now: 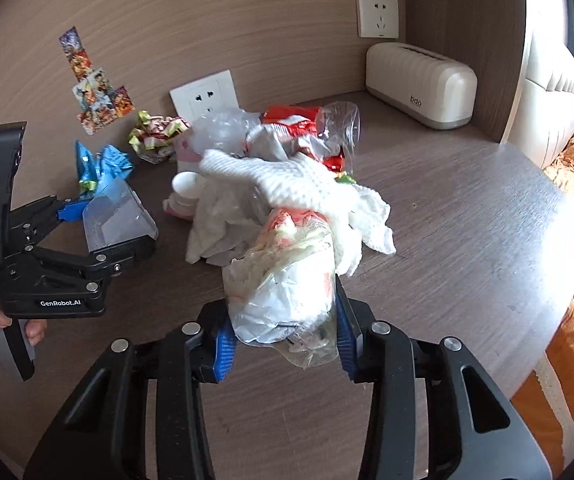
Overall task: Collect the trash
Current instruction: 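Grasp the clear plastic box with the left gripper while the right grasps the white plastic bag, then carry the clear box and white bag over the wastebasket with both grippers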
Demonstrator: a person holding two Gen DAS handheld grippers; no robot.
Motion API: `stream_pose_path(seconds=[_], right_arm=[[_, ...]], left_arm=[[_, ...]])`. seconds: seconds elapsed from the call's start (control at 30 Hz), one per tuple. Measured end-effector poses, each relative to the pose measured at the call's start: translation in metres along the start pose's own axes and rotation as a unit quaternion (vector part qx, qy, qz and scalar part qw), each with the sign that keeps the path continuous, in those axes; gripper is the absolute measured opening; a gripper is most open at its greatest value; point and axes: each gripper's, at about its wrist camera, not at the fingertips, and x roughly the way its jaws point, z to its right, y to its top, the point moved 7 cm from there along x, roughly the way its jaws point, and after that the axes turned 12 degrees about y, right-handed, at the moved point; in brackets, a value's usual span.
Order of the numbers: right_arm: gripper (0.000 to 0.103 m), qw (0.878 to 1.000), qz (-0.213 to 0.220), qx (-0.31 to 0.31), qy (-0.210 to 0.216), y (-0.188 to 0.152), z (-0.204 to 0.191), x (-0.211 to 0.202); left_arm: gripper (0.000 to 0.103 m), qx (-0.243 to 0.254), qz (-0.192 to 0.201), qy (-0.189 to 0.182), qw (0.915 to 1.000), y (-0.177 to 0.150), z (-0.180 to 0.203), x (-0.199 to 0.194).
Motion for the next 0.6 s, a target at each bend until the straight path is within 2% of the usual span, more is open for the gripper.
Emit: stream_pose_path(seconds=[0.27,0.43,0.6], right_arm=[[0.043,0.997,0.054,-0.051,0.003,0.013,-0.018,-0.076],[0.043,0.995,0.080,-0.049,-0.018,0.010,0.002,-0.117],[0.043,0.994,0.095,-0.030,-0.044,-0.005,0.030,-0.153]], left_arm=[[0.090,-0.009,0.025,-0.017,0.9995,0.007,0.036,-0.057],[0.090,0.010,0.050,-0.037,0.9980,0.018,0.078,-0.091],[0.090,0.036,0.068,-0.073,0.9944,0.026,0.130,-0.115]])
